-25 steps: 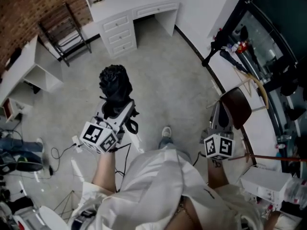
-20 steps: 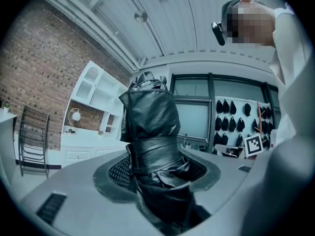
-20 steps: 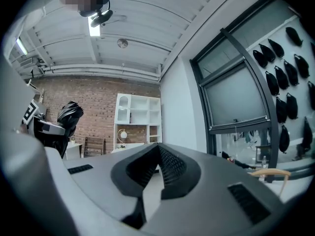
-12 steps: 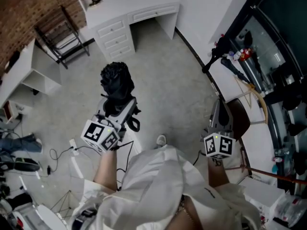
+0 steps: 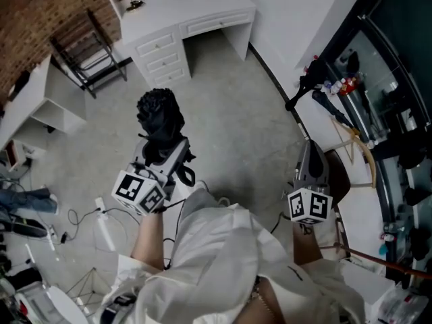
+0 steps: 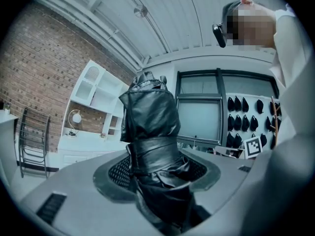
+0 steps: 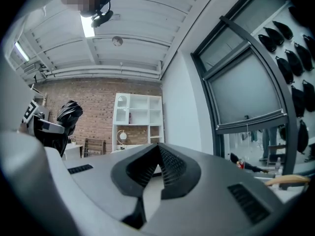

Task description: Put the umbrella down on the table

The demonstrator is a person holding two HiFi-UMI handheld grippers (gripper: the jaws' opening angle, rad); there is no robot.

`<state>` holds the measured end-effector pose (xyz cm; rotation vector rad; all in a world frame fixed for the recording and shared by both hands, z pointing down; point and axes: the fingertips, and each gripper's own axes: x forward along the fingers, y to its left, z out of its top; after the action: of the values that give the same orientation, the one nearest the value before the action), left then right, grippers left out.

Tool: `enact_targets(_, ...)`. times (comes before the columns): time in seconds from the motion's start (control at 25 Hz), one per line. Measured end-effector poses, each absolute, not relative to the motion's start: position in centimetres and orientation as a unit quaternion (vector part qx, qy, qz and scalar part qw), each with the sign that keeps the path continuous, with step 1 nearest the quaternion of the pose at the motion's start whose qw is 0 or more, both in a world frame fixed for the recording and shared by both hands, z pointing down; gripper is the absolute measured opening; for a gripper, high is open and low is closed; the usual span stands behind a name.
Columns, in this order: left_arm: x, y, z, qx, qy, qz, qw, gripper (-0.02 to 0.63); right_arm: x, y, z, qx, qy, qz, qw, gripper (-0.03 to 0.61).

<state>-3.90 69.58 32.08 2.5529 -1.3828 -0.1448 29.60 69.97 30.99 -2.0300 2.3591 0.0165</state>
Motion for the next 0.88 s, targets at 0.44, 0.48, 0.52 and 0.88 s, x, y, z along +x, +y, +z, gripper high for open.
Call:
enact_targets(0.44,-4.1,60.7,32.2,0.879,-0.463,-0.046,0.104,0.272,29.3,62.8,32.2,-0.661,0.75,0.001,0.008,0.018)
enact_targets(0.48,-4.5,59.4,32.3,0.88,-0.462,-0.046,0.103,0.272,29.0,61.6,32.2,-0.663,0.748,0.001,0.008,0.018)
enact_targets(0.52,-4.8,58.0,32.6,0.88,-0.461,-0.046,0.103,0.272,28.6,60.2,32.3,-0.666,0.746,0.0,0.009,0.018)
enact_targets(0.88,-6.6,47.6,33.4,0.884,-0.451,-0.049,0.11,0.272,25.7,50.8,31.1,-0.666,0.745,0.017,0.008,0.018)
